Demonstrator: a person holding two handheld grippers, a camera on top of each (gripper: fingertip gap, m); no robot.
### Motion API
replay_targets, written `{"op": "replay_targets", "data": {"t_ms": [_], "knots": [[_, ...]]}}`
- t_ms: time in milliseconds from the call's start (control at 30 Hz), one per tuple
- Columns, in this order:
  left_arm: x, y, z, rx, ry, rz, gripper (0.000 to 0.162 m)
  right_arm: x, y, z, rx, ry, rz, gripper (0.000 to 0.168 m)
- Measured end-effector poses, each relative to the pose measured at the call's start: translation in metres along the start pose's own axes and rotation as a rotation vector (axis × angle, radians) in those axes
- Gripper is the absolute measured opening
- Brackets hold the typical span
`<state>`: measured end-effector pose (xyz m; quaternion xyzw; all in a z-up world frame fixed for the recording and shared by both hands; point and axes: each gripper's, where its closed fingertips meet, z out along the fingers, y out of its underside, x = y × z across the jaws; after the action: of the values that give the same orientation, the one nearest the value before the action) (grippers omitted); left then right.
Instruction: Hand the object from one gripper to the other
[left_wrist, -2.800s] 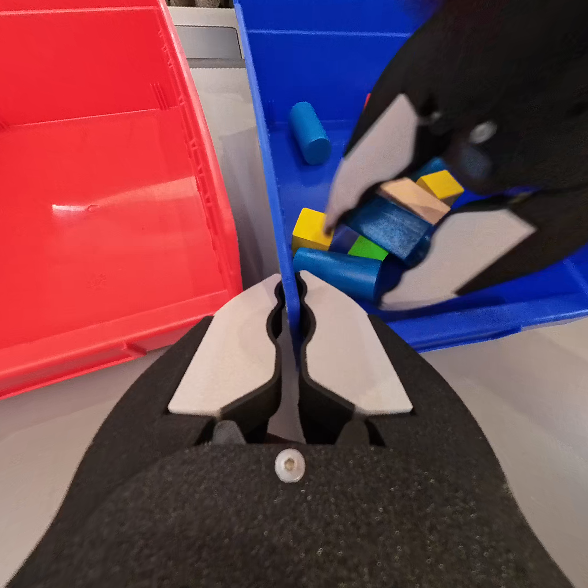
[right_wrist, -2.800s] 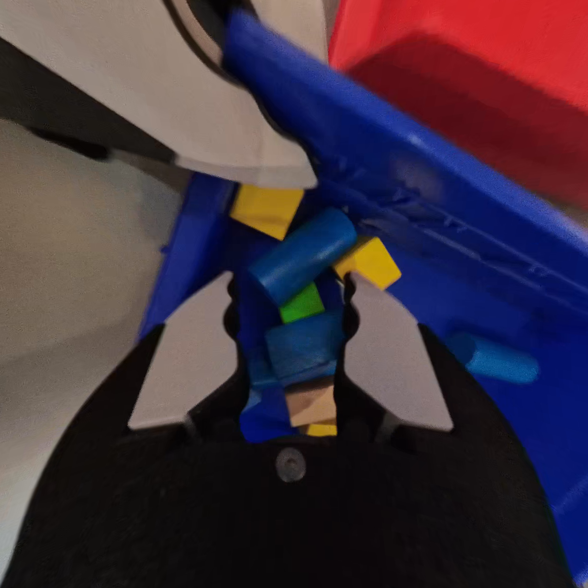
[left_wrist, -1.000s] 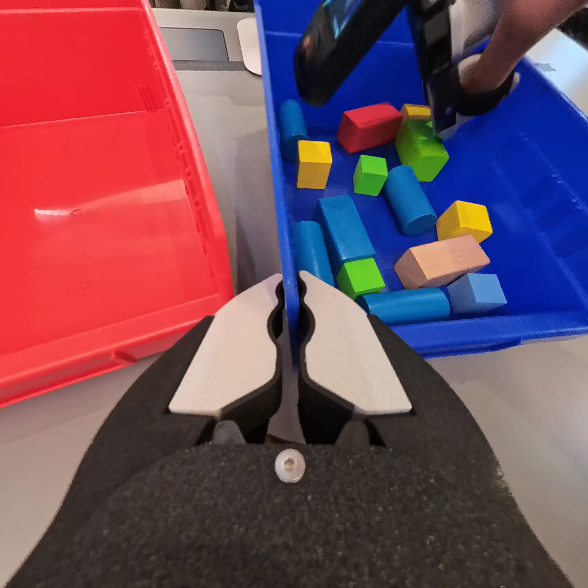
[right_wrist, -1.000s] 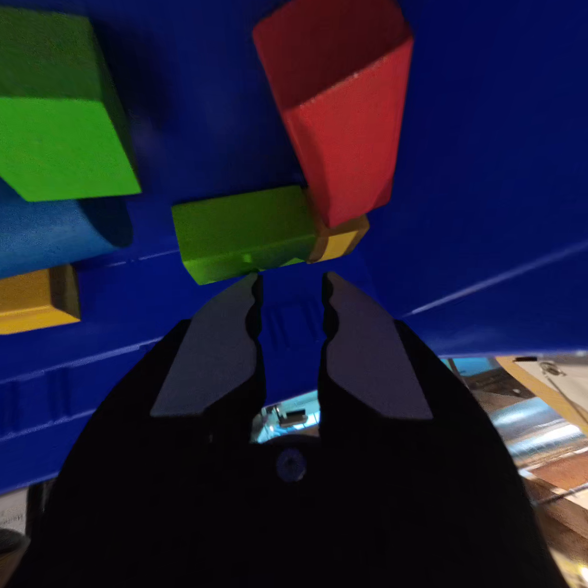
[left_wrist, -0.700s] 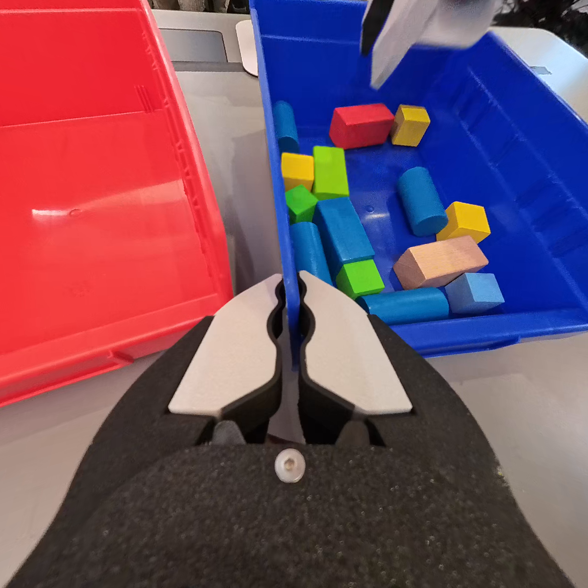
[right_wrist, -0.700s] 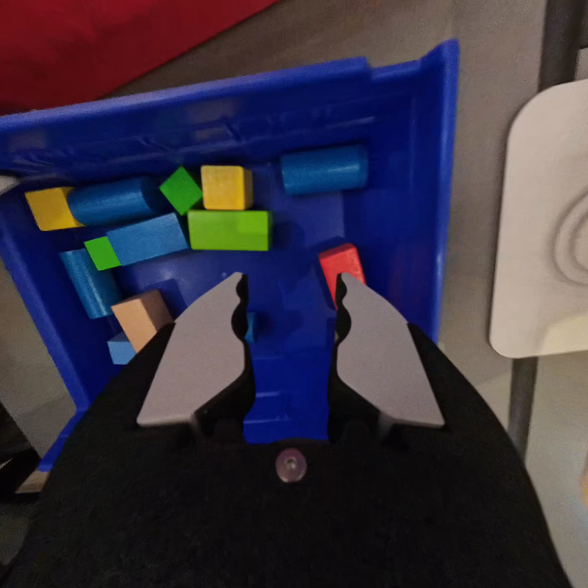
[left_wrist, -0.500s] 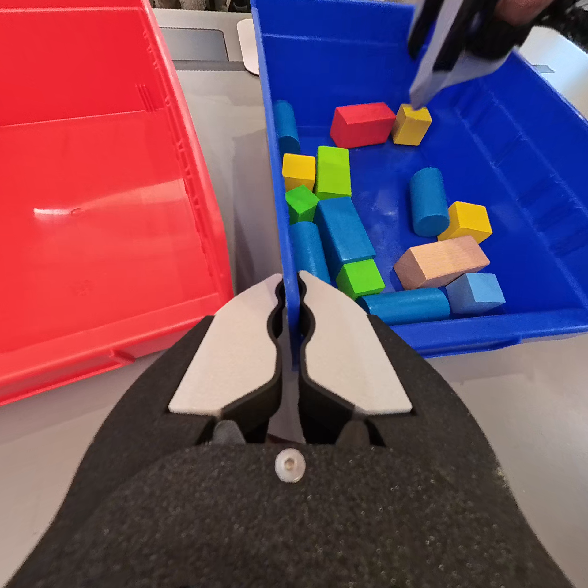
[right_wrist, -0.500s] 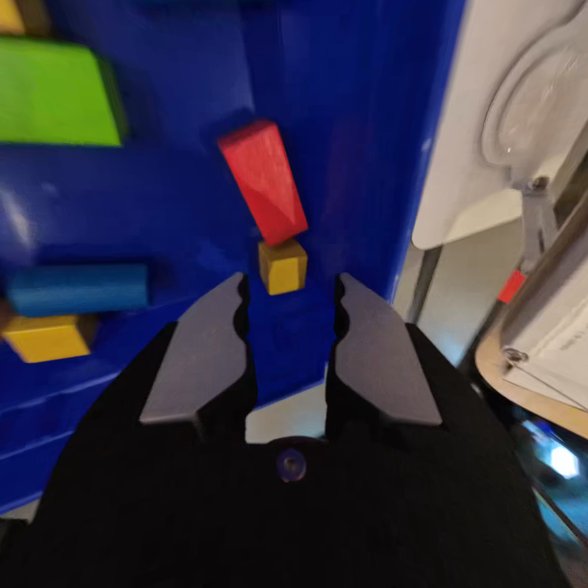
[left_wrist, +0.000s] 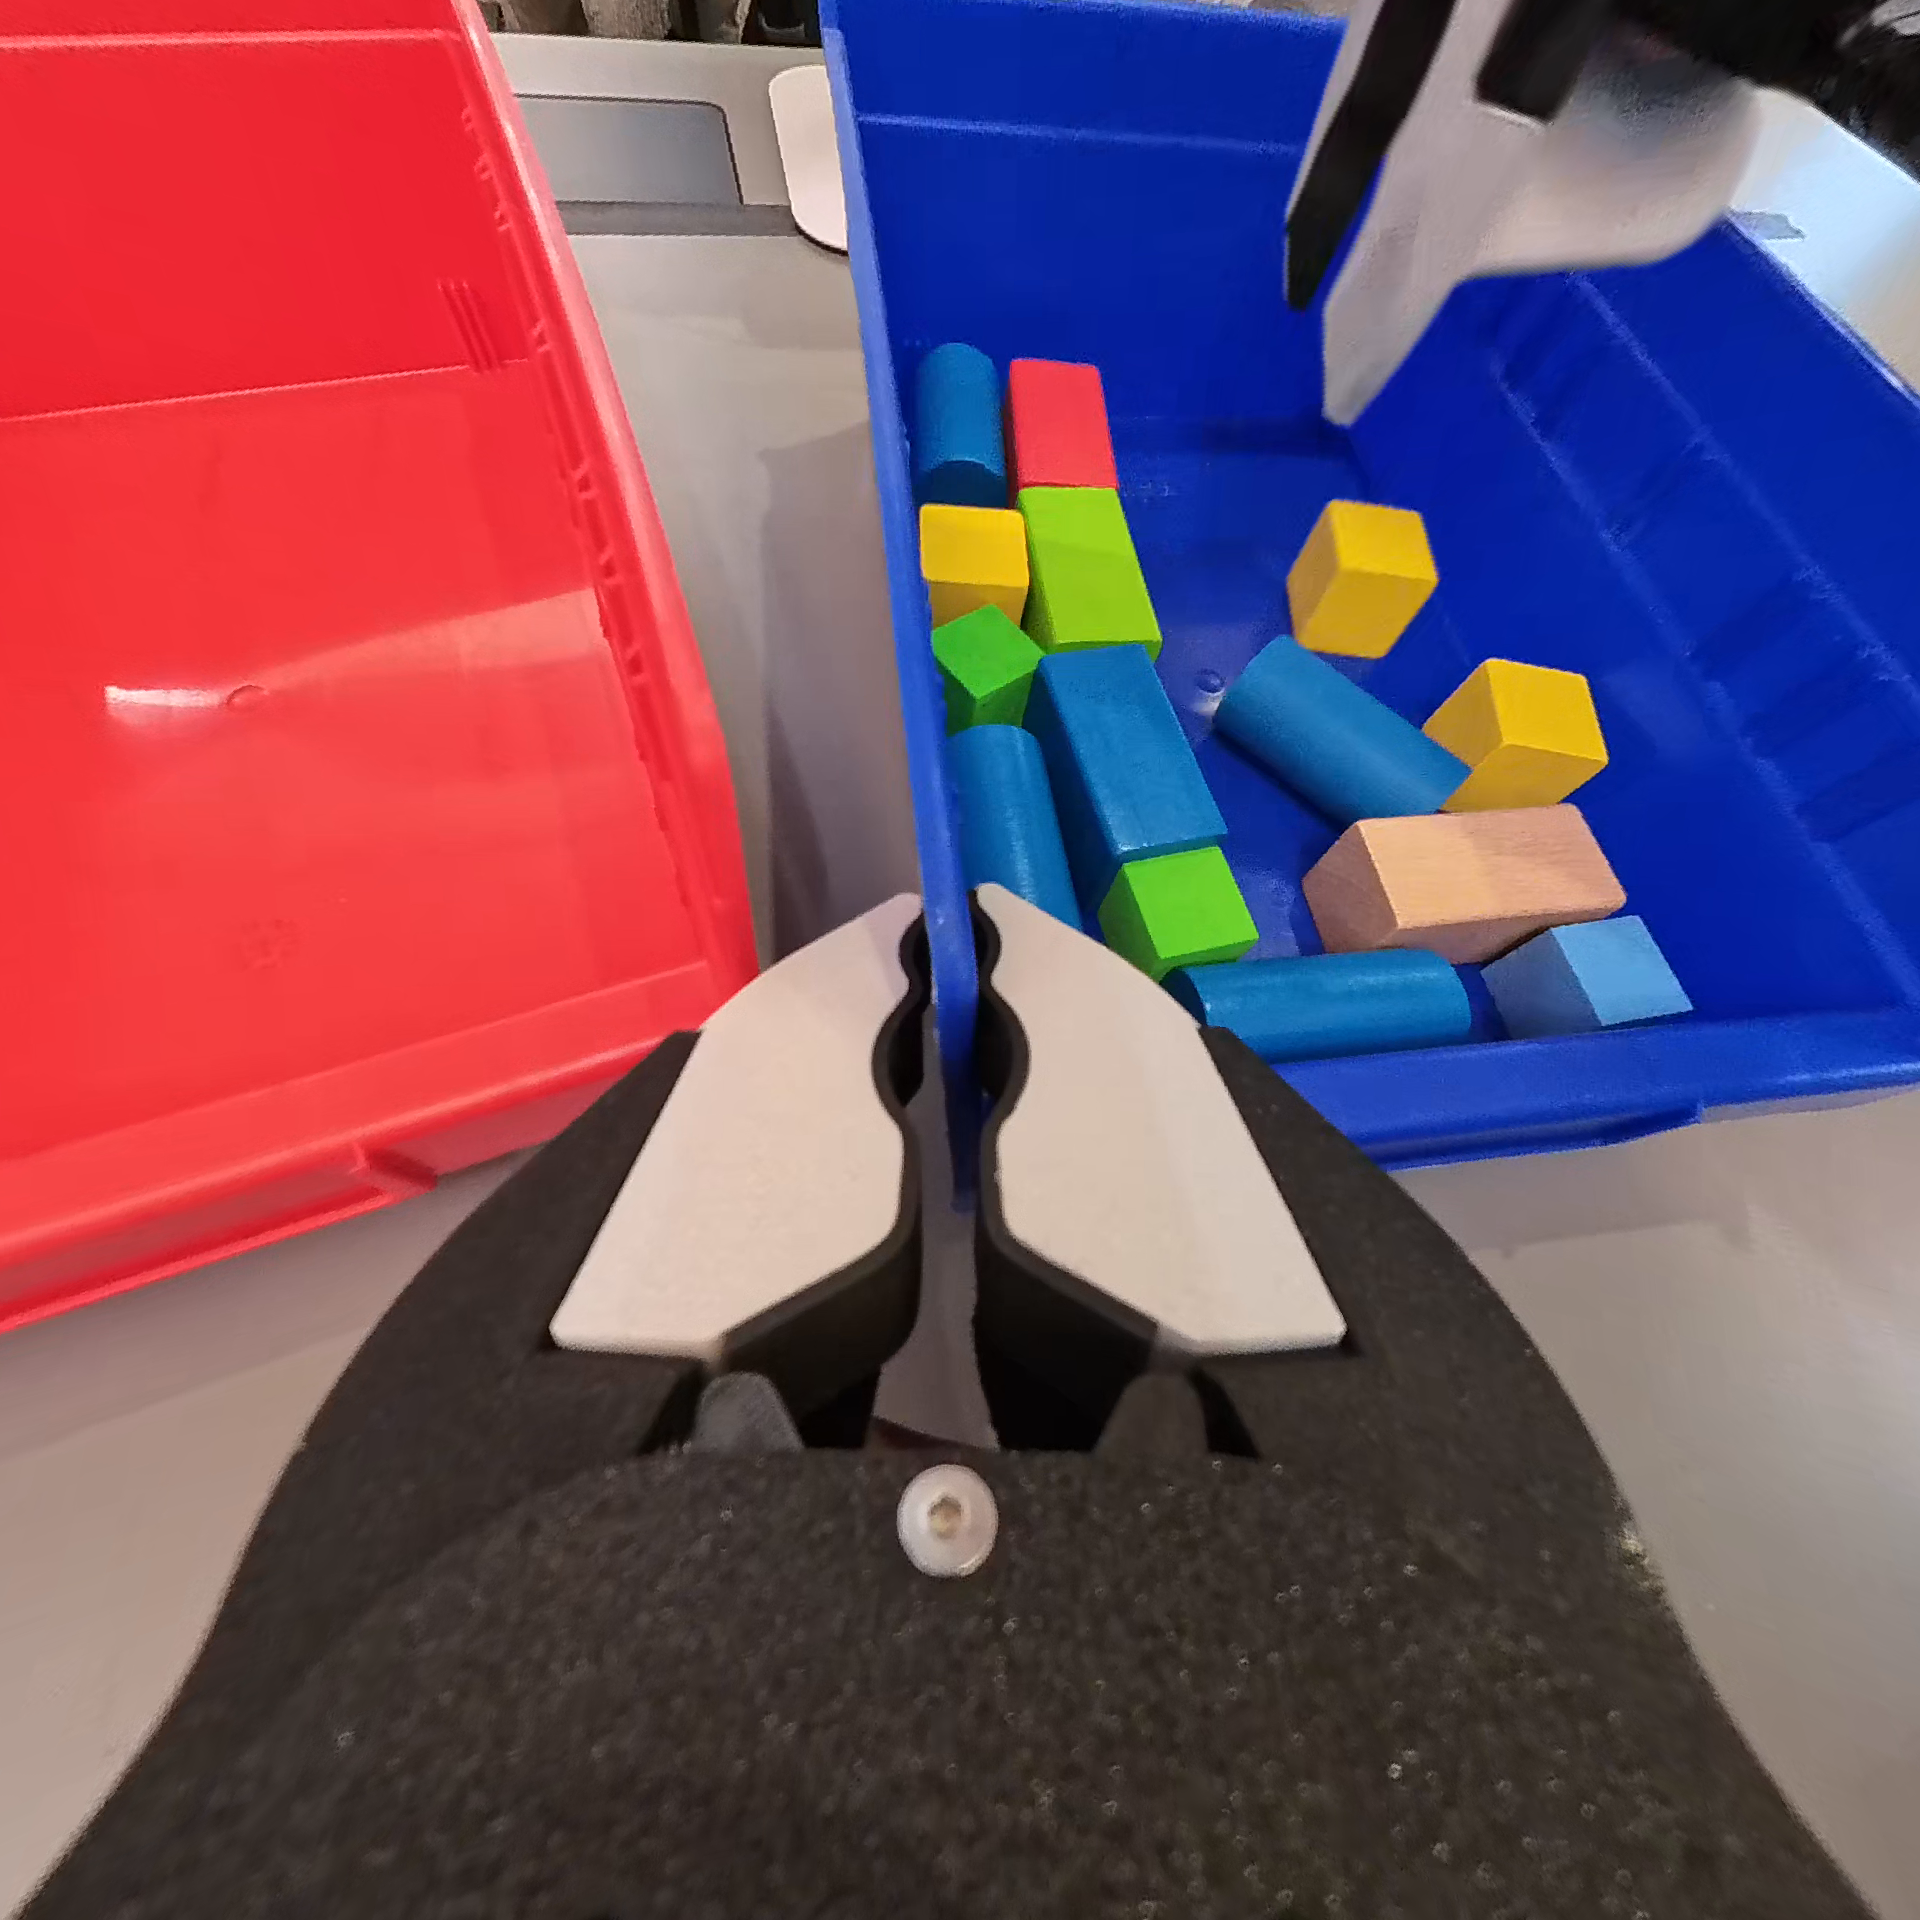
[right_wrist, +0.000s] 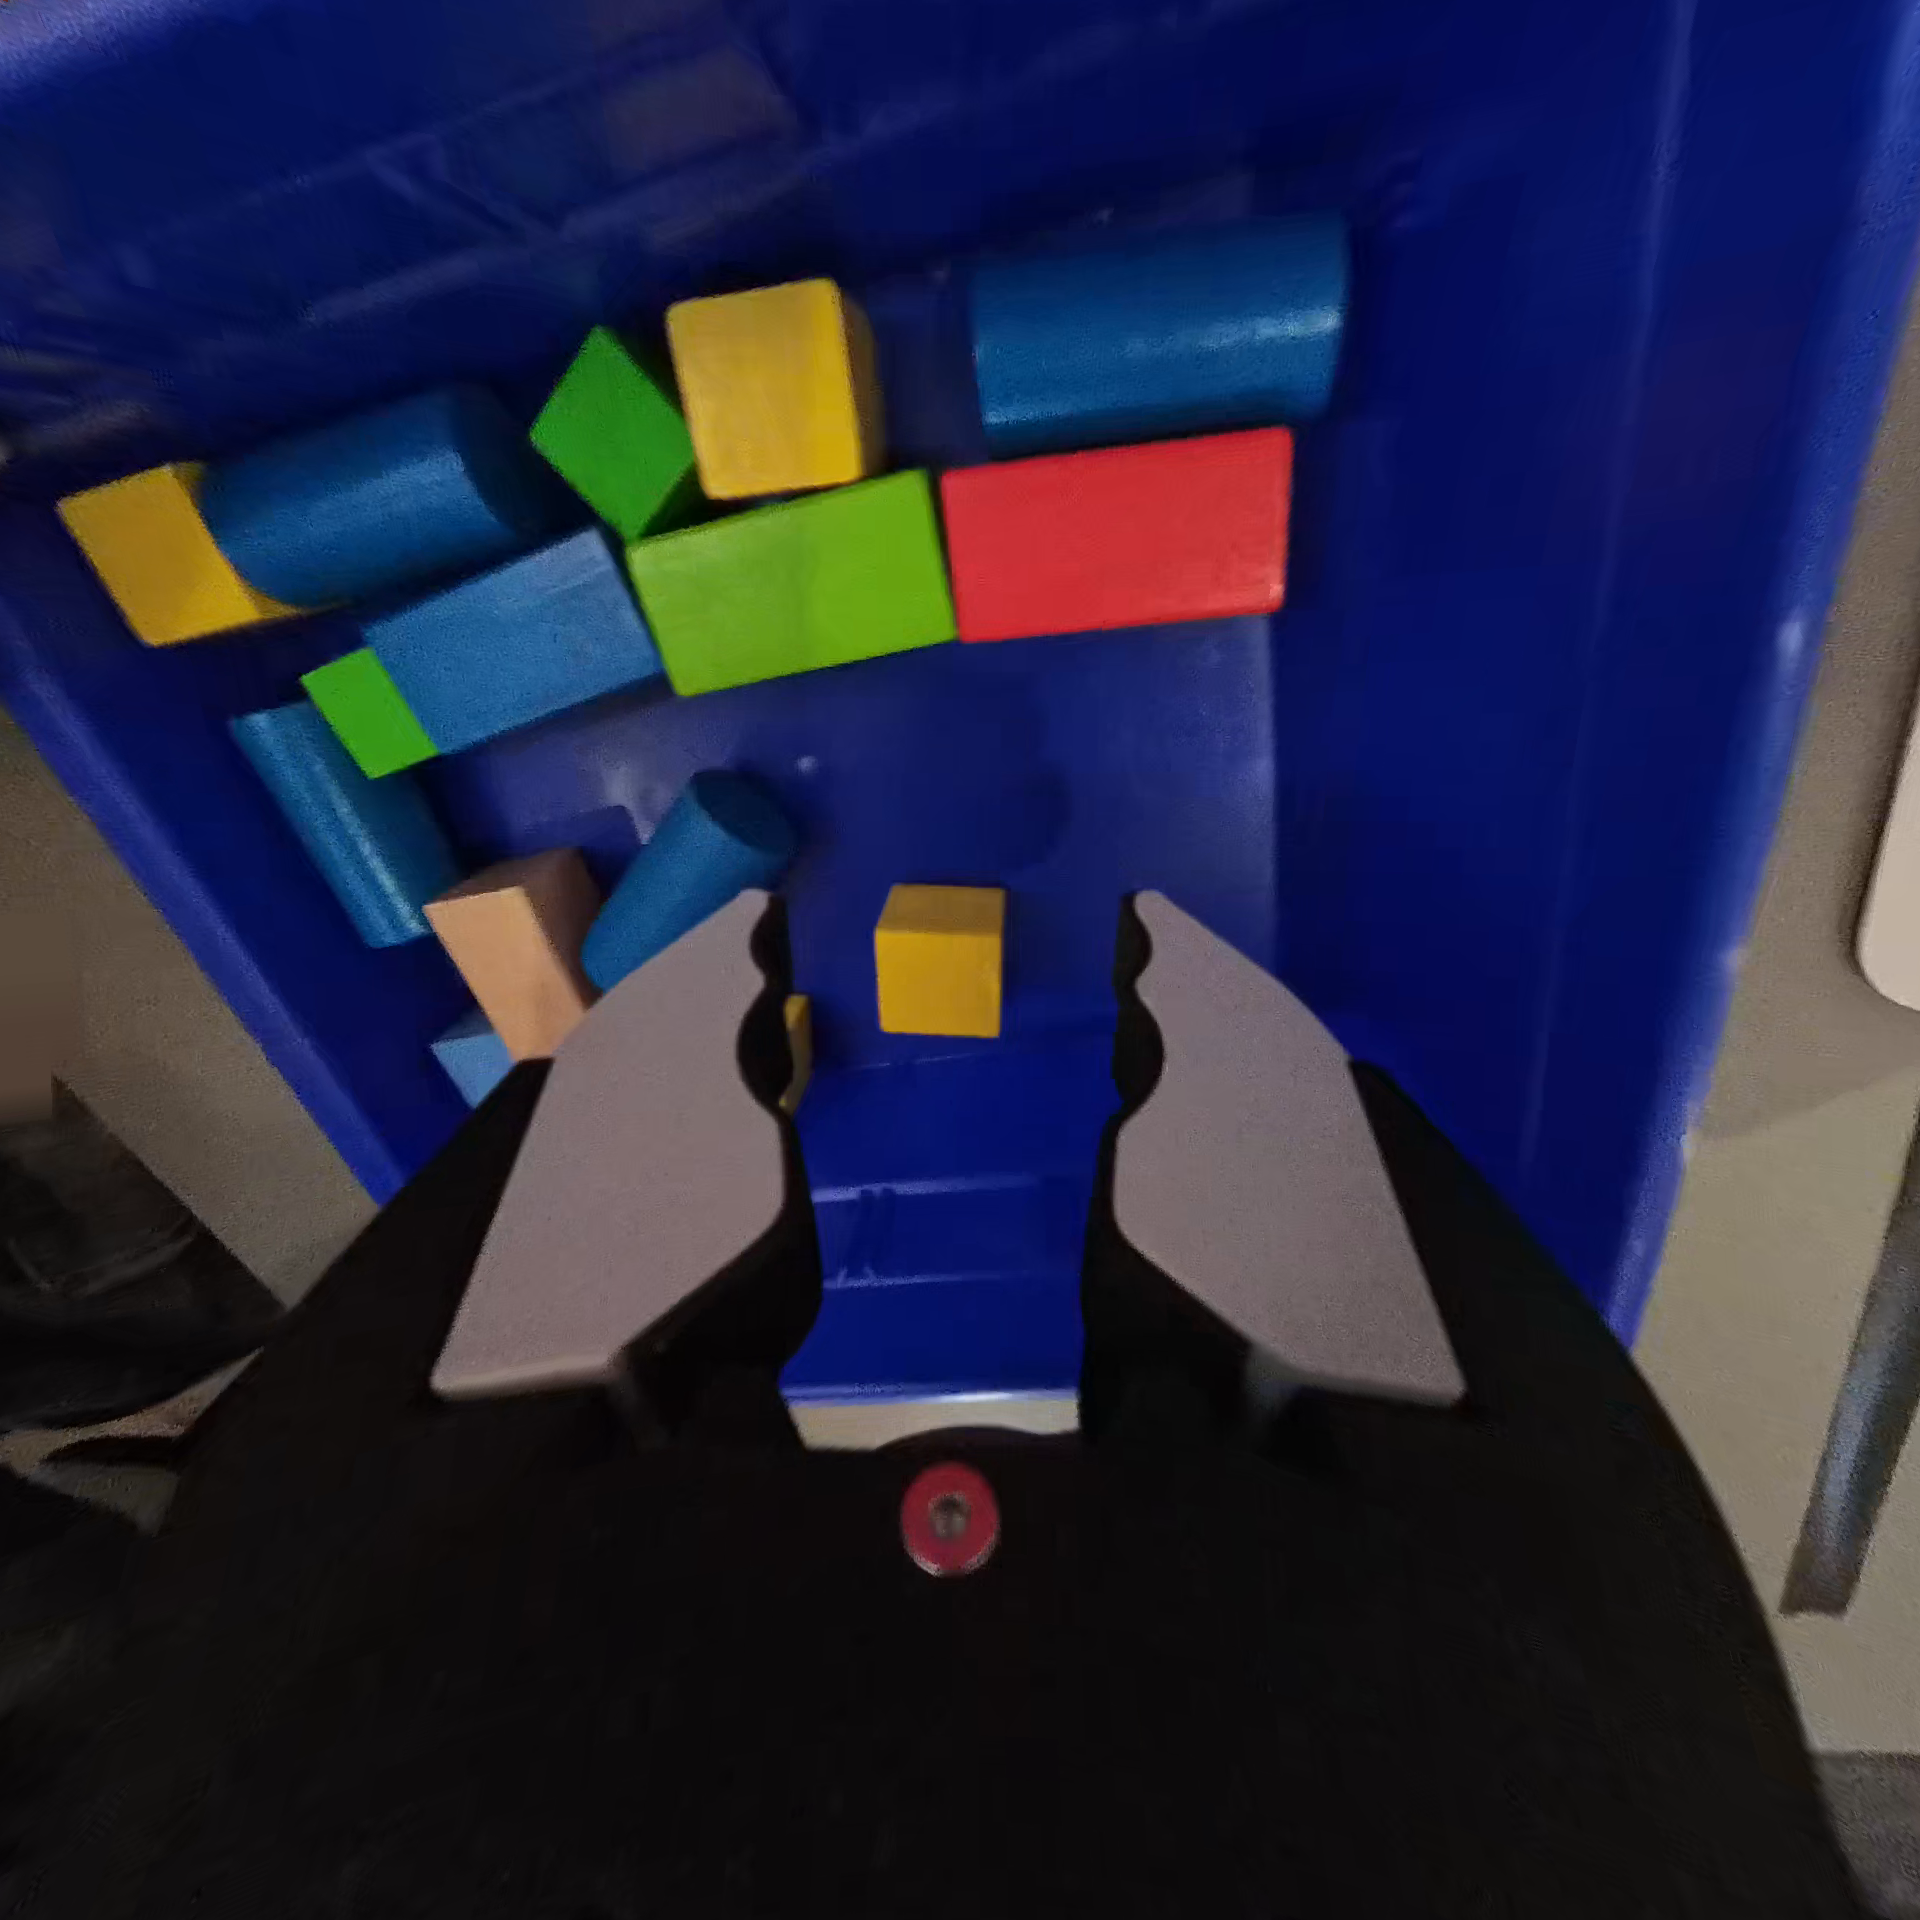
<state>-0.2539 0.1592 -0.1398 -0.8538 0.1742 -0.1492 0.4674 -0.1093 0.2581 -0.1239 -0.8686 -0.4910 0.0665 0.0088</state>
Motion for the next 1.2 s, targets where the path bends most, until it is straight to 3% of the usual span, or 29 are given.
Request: {"op": "replay_targets", "data": {"t_ms": [67, 200, 267, 300, 367, 467, 533, 567, 633, 700, 800, 867, 933, 1033, 1100, 1133, 1167, 1200], "knots": [[0.000, 0.000, 0.000, 0.000, 0.002, 0.000, 0.004, -0.028, -0.002, 0.003, 0.025, -0.082, -0.063, 0.055], [0.000, 0.000, 0.000, 0.000, 0.002, -0.001, 0.004, -0.118, -0.012, 0.024, 0.129, -0.223, -0.403, 0.048], [0.000, 0.000, 0.000, 0.000, 0.002, -0.001, 0.004, -0.133, -0.019, 0.051, 0.152, -0.104, -0.565, 0.050], [0.000, 0.000, 0.000, 0.000, 0.001, -0.001, 0.004, -0.133, -0.033, 0.053, 0.242, -0.002, -0.628, 0.037], [0.000, 0.000, 0.000, -0.001, 0.000, 0.000, 0.004, -0.121, -0.037, 0.058, 0.257, 0.090, -0.691, 0.042], [0.000, 0.000, 0.000, -0.001, -0.001, 0.004, 0.004, -0.081, -0.029, 0.053, 0.160, 0.091, -0.616, 0.061], [0.000, 0.000, 0.001, -0.001, -0.003, 0.006, 0.004, -0.036, -0.016, 0.043, 0.042, 0.150, -0.474, 0.104], [0.000, 0.000, 0.001, 0.001, -0.002, 0.006, 0.004, -0.025, -0.007, 0.038, -0.017, 0.137, -0.403, 0.105], [0.000, 0.000, 0.000, 0.002, -0.002, 0.005, 0.005, -0.022, -0.006, 0.026, -0.010, 0.163, -0.403, 0.087], [0.000, 0.000, 0.001, 0.003, -0.002, 0.004, 0.005, -0.063, -0.029, 0.015, 0.167, 0.094, -0.484, 0.063], [0.000, 0.000, 0.000, 0.003, -0.003, 0.002, 0.005, -0.136, -0.059, 0.018, 0.379, -0.076, -0.596, 0.062], [-0.001, 0.000, 0.000, 0.001, -0.007, -0.002, 0.004, -0.147, -0.062, 0.046, 0.333, -0.076, -0.614, 0.064], [-0.001, 0.000, 0.000, 0.002, -0.005, 0.001, 0.004, -0.152, -0.059, 0.062, 0.308, -0.163, -0.588, 0.045], [-0.001, 0.000, 0.000, 0.002, -0.004, 0.003, 0.004, -0.126, -0.042, 0.066, 0.225, -0.157, -0.575, 0.051], [0.000, 0.000, 0.000, 0.003, 0.000, 0.005, 0.004, -0.068, -0.014, 0.065, 0.033, 0.103, -0.625, 0.051], [0.000, 0.000, 0.000, 0.004, 0.003, 0.007, 0.005, -0.045, -0.005, 0.058, -0.015, 0.174, -0.628, 0.047], [0.000, 0.000, 0.001, 0.003, 0.002, 0.007, 0.004, -0.029, 0.001, 0.046, -0.035, 0.205, -0.596, 0.034], [0.000, 0.000, 0.001, 0.003, 0.001, 0.007, 0.004, -0.009, 0.003, 0.032, -0.038, 0.278, -0.539, 0.036]]}}
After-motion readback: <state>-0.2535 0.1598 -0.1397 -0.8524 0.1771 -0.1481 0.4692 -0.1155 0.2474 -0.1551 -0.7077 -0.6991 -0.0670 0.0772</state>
